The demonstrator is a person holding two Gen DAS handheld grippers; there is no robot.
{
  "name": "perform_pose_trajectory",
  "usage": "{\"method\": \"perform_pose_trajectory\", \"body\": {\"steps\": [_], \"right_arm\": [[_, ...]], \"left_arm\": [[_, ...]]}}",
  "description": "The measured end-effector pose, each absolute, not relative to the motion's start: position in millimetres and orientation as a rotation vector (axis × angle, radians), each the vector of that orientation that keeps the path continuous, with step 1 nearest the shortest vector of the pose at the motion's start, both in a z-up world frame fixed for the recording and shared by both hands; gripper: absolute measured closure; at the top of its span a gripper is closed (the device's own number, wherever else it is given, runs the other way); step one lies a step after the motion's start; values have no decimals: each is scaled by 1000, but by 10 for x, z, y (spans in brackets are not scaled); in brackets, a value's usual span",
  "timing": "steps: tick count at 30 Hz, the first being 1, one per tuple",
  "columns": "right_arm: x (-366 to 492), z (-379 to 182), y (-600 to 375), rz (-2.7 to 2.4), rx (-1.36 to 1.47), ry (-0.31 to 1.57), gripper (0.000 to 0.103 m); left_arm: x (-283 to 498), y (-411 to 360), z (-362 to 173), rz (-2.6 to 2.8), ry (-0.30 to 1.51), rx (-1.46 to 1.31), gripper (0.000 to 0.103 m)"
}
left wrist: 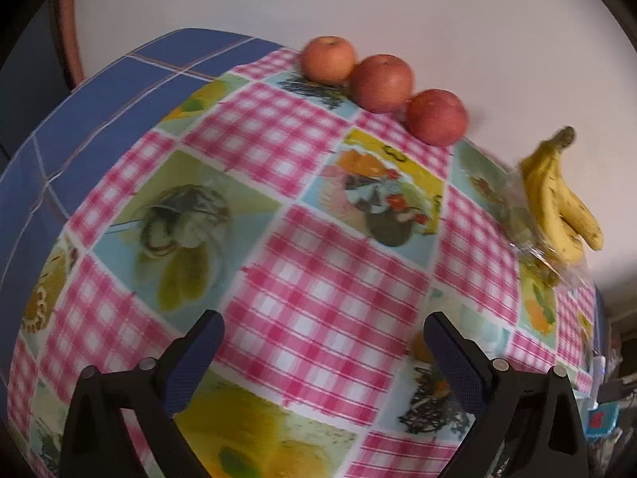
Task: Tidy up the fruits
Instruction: 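Grasp a dark brown fruit with the right gripper while the left grasps a small yellow fruit, then carry the dark brown fruit and small yellow fruit over the tray with both grippers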
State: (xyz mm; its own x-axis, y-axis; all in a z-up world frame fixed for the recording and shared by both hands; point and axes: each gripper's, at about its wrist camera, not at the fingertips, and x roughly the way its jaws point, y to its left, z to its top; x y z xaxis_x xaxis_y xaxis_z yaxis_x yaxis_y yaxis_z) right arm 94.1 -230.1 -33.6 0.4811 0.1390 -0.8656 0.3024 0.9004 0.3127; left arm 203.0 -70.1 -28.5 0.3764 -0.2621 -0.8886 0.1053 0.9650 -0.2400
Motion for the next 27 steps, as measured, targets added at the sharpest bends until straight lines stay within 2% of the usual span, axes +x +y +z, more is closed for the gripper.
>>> {"method": "perform_pose_trajectory", "body": {"steps": [2, 6, 8, 12, 17, 19, 22, 27], "right_arm": [[910, -223, -2363, -115, 462, 1044, 69], [810, -19, -2548, -169, 446, 994, 69], [750, 49, -2699, -198, 464, 977, 69], [593, 125, -3030, -269, 509, 957, 69], [455, 126, -3273, -307, 558, 949, 69], [434, 118, -3310, -310, 566, 948, 69], [392, 120, -3323, -308, 566, 948, 69], [394, 109, -3302, -303, 565, 950, 69]], "left_arm": [[2001, -779, -279, -269, 1161, -142, 12], [1966, -950, -307, -346, 1159, -133, 20], [1950, -1033, -336, -382, 1162, -131, 31], [1914, -1186, -424, -432, 1177, -135, 42], [1862, -1318, -483, -442, 1166, -99, 63], [1862, -1340, -506, -444, 1167, -101, 66], [1873, -1343, -533, -441, 1173, -96, 76], [1859, -1345, -510, -446, 1170, -95, 76]]}}
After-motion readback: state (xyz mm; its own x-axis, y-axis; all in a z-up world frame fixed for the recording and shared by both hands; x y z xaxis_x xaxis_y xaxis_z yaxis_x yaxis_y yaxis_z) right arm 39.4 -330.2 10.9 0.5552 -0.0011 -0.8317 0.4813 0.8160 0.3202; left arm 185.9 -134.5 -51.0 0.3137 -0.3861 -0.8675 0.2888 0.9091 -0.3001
